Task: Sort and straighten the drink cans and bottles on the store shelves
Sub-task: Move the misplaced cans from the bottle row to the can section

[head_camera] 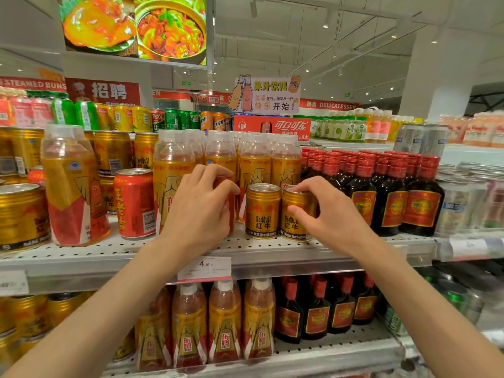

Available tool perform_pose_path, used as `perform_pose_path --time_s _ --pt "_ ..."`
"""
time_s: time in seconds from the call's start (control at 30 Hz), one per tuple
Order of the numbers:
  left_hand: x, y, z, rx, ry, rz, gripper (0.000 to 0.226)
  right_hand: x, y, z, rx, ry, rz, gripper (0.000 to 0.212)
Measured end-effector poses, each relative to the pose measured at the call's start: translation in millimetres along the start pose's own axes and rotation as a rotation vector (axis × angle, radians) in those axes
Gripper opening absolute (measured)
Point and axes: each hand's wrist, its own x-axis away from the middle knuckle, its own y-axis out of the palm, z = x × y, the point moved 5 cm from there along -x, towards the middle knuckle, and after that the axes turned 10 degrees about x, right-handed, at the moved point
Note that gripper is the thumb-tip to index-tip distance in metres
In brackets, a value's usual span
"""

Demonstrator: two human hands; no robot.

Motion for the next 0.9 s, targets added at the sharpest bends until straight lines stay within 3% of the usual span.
perform_pose_path --time_s 0.37,0.6,0.77,0.9 --pt "1.8 0.2 2.2 0.012 0.008 0.033 0.024 8.3 11.6 3.1 0.052 0.002 0.101 0.039" --pt "14.6 -5.5 -0.7 0.16 0.036 0.036 0.033 12.9 15.7 2.8 0.064 0.014 0.114 0.048" --pt "30.9 -34.1 -10.9 0.183 -0.04 0.239 0.033 16.1 18.6 2.2 0.069 0.023 0.076 0.057" --pt "45.9 -46.5 -30.0 0.235 -0.185 0.361 0.044 12.0 13.7 -4.7 0.075 0.019 0.116 0.051"
